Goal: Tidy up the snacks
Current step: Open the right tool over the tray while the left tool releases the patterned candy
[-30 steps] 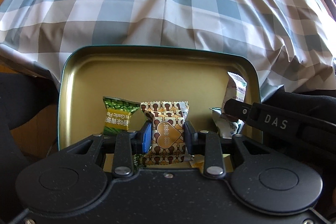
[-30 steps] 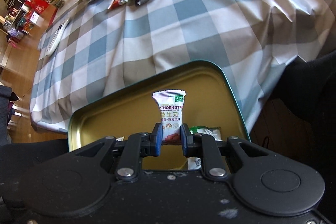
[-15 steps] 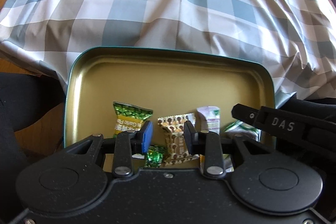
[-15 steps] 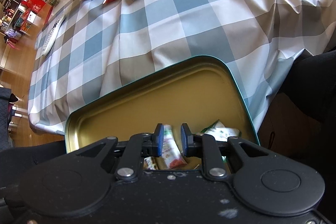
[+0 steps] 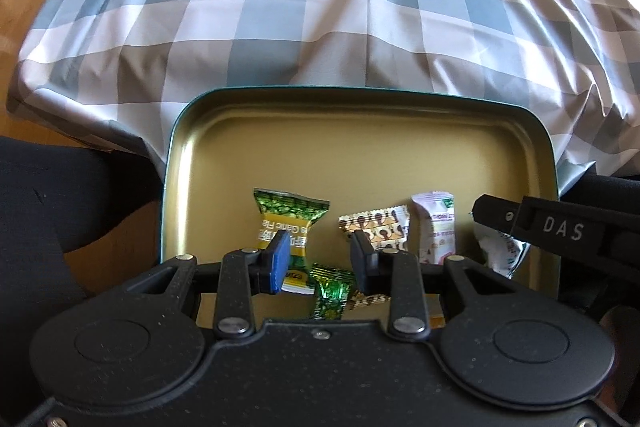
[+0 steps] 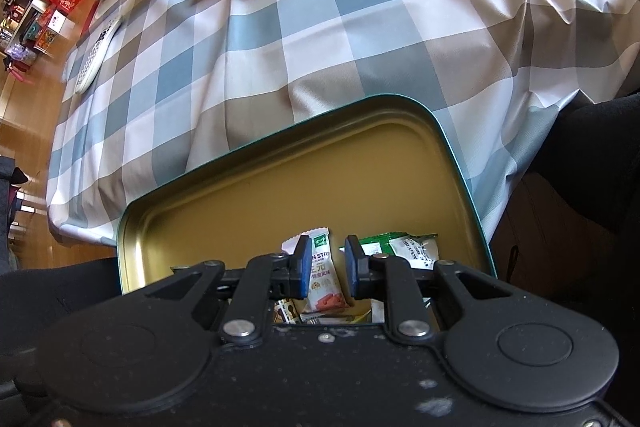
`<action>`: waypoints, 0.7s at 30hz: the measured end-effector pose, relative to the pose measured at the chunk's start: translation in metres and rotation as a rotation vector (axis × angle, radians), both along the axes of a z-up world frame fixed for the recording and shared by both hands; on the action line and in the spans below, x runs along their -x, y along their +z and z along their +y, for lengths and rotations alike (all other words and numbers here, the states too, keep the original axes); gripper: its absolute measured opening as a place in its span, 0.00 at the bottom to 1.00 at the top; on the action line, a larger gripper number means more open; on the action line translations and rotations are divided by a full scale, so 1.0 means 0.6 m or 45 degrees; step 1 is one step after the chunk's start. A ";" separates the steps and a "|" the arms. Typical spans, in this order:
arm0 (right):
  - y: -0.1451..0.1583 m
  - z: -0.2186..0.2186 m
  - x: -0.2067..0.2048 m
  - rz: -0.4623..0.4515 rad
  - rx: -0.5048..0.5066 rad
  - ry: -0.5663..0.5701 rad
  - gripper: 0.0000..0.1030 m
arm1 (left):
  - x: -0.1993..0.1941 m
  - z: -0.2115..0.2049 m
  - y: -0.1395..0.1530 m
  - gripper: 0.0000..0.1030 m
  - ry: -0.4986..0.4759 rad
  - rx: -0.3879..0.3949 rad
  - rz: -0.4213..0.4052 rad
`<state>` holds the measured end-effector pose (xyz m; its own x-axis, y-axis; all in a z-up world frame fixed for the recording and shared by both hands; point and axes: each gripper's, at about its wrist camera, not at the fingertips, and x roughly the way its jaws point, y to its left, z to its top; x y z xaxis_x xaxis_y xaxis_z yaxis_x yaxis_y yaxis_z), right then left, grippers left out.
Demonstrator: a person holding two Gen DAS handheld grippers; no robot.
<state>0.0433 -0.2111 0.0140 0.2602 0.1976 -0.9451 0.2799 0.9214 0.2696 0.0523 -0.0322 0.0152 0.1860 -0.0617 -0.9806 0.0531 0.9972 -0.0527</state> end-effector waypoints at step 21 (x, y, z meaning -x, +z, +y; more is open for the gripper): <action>0.001 -0.008 -0.047 0.139 -0.015 0.082 0.30 | -0.091 0.045 -0.002 0.43 0.103 0.014 0.235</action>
<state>0.0716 -0.2157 0.0145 0.1425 0.2221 -0.9646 0.2483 0.9353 0.2520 0.1067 -0.0054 0.0139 0.0079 -0.0647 -0.9979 -0.0391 0.9971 -0.0650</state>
